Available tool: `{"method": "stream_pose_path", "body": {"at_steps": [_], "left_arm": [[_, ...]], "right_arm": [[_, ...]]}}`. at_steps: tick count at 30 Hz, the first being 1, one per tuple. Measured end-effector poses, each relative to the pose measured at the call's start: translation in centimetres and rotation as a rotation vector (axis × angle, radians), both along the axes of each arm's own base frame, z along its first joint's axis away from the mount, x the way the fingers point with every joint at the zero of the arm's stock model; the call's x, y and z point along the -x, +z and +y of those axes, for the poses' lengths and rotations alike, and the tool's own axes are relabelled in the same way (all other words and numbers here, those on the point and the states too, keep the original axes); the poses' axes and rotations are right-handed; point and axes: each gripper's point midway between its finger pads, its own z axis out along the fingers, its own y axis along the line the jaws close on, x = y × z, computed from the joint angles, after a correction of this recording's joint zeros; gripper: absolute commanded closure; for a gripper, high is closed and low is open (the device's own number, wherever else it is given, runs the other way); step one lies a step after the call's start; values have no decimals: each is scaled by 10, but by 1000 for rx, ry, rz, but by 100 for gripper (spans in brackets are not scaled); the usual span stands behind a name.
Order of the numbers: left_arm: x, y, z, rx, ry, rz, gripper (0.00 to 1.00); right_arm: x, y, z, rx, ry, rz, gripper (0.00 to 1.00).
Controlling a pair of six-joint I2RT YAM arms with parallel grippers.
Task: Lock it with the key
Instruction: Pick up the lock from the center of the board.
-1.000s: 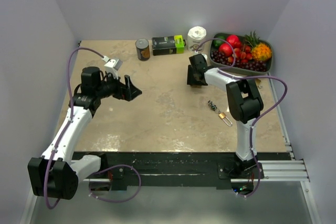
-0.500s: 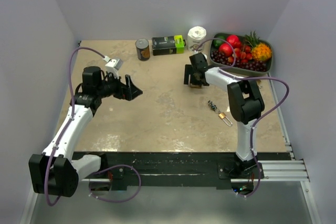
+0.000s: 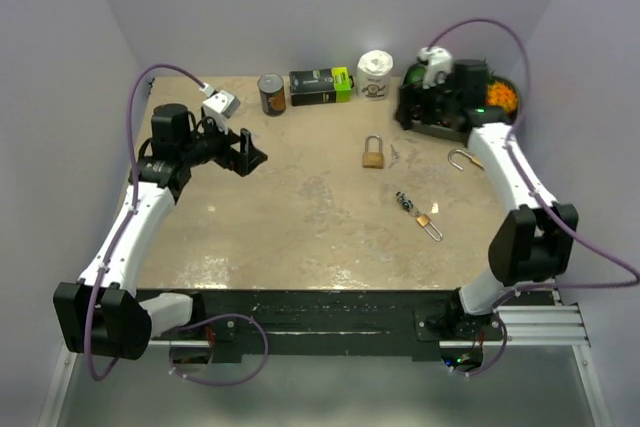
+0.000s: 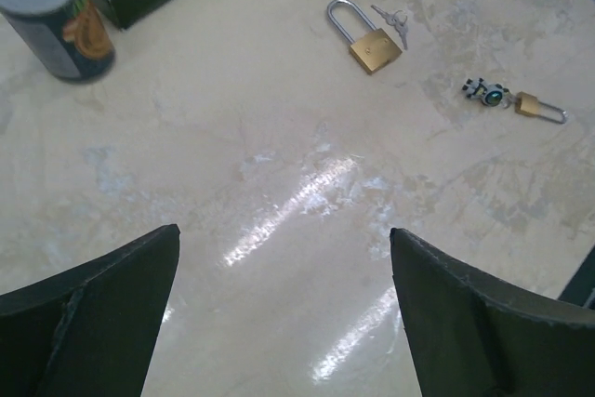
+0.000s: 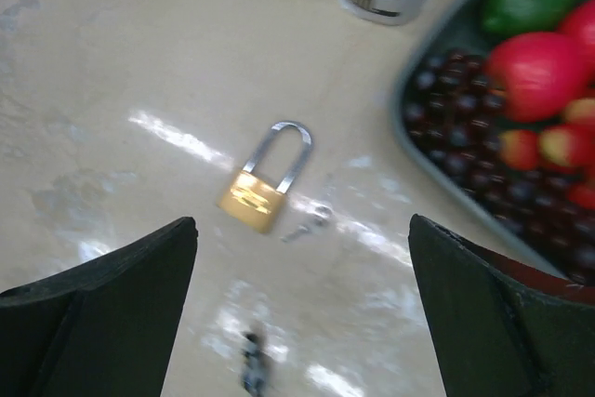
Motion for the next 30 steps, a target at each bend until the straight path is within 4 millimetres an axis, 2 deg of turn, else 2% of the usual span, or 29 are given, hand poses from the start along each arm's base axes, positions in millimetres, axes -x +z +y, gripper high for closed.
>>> {"method": "stream_pose_path", "body": {"at_steps": [2, 4, 6, 9, 14, 20, 22, 27, 30], "left_arm": [[-5, 10, 3, -36, -12, -71, 1], [-7, 15, 3, -51, -25, -119, 1], [-7, 17, 1, -52, -46, -167, 1], [-3, 14, -6, -37, -96, -199, 1], [-12, 6, -13, 0, -125, -178, 1], [-29, -6, -18, 48, -104, -138, 1], [-32, -8, -18, 56, -100, -136, 1], [-37, -15, -19, 65, -96, -116, 1], [-38, -17, -19, 61, -98, -113, 1]], "right_arm": [[8, 17, -53, 38, -2, -38, 1], [18, 20, -105, 81, -28, -33, 1], [28, 12, -141, 105, -46, 5, 1], [44, -17, -180, 104, -71, 103, 1], [60, -61, -218, 77, -208, 230, 1], [69, -108, -240, 57, -466, 308, 1], [68, -115, -248, 50, -548, 316, 1], [47, -124, -271, 28, -718, 271, 2], [38, -130, -282, 26, -779, 244, 7]]}}
